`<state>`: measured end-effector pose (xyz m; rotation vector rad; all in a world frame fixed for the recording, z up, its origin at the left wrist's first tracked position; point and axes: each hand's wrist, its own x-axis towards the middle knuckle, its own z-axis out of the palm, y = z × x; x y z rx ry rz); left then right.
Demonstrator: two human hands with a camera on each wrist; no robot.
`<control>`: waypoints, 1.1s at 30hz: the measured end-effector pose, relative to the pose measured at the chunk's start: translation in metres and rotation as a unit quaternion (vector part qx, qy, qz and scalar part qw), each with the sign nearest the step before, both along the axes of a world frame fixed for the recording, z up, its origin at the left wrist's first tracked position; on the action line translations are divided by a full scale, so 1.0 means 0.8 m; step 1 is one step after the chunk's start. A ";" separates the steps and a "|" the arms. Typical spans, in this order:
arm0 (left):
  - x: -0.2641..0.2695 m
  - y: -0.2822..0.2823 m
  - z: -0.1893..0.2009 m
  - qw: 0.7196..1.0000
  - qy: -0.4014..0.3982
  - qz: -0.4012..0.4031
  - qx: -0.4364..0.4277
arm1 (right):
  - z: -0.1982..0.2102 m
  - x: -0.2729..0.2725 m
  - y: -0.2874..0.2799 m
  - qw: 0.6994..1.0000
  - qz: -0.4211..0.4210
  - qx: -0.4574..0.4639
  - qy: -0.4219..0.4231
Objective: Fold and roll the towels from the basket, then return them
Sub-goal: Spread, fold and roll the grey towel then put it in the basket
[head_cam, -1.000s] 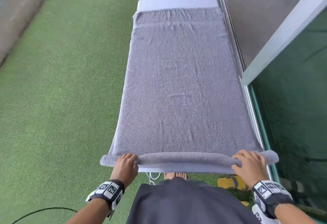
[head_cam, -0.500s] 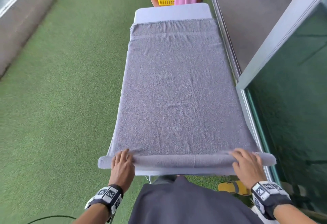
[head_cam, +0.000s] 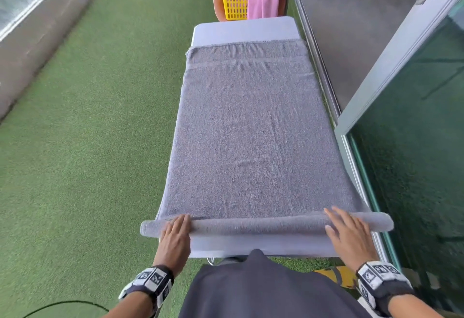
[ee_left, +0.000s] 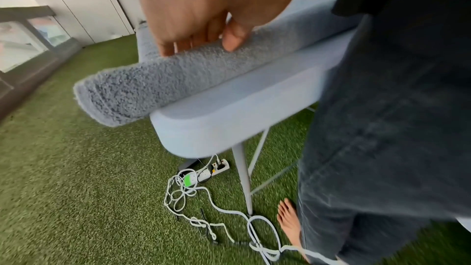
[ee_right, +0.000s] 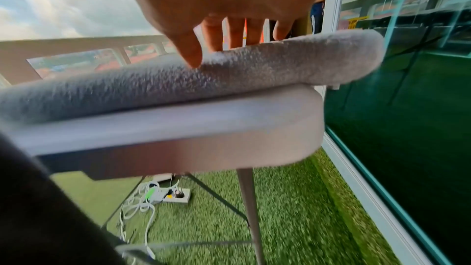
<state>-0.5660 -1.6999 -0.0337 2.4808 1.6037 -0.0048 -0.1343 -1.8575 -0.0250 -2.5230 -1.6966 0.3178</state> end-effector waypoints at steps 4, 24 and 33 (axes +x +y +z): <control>-0.008 -0.021 0.000 0.998 -0.025 -0.040 -0.031 | -0.012 -0.007 -0.025 0.998 0.023 -0.049 0.031; 0.018 0.015 0.007 1.000 0.013 -0.002 0.004 | 0.021 0.004 0.035 0.997 -0.003 -0.074 -0.013; 0.021 0.013 0.009 0.999 0.007 -0.022 -0.047 | 0.006 -0.011 0.009 0.994 -0.005 -0.105 0.006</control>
